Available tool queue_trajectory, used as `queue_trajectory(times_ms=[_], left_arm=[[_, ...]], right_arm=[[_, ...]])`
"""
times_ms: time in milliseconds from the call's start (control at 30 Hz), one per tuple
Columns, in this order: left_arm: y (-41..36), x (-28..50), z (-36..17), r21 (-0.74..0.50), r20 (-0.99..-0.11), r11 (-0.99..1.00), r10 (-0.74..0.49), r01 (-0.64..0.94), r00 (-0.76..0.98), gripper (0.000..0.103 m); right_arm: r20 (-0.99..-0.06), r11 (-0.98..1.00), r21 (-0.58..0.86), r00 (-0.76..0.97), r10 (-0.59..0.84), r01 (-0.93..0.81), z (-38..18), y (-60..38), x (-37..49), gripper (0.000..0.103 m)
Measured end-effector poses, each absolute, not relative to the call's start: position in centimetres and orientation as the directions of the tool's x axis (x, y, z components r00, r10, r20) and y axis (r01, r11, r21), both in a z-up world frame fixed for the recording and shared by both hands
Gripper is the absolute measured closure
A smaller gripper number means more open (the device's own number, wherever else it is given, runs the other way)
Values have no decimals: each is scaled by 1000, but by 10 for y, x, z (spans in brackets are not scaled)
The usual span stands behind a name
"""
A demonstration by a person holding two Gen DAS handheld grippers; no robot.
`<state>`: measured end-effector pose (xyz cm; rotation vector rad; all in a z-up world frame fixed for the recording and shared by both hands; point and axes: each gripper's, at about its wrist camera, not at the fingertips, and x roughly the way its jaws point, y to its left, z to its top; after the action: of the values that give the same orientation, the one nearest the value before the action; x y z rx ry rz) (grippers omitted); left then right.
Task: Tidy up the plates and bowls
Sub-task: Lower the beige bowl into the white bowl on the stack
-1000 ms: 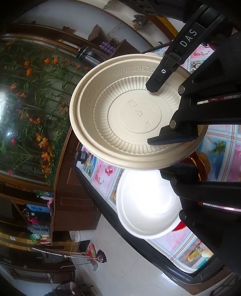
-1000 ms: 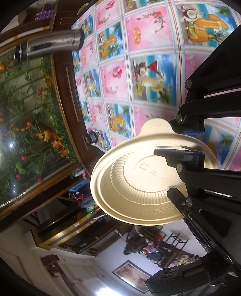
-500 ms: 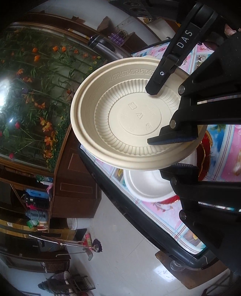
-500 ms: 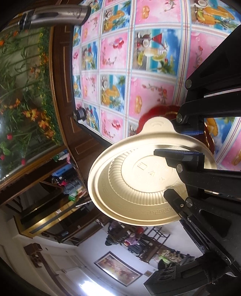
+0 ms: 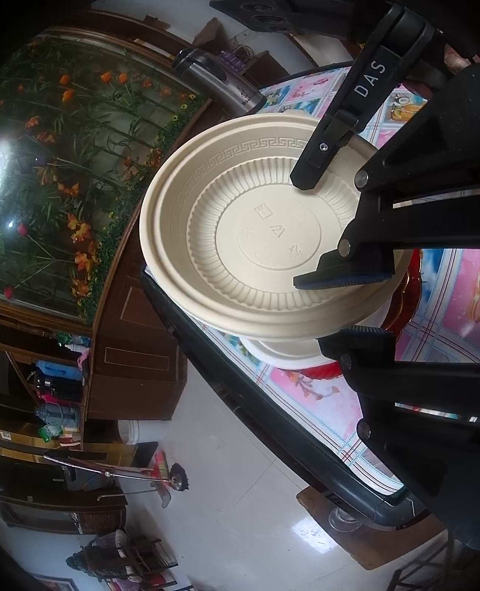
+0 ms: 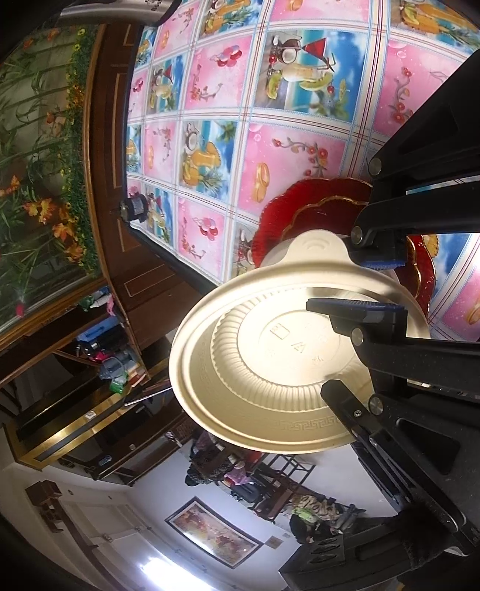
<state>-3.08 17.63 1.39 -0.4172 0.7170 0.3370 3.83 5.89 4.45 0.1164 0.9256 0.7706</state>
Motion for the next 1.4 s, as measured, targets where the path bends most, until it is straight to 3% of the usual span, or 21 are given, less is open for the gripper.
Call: queue_trajectory(times_ms=[1400], left_arm=[[187,-16,2,-223,-771,856,138,-466,622,87]], right_arm=[[-792,764,336,273,546,-551,21,89,51,85]])
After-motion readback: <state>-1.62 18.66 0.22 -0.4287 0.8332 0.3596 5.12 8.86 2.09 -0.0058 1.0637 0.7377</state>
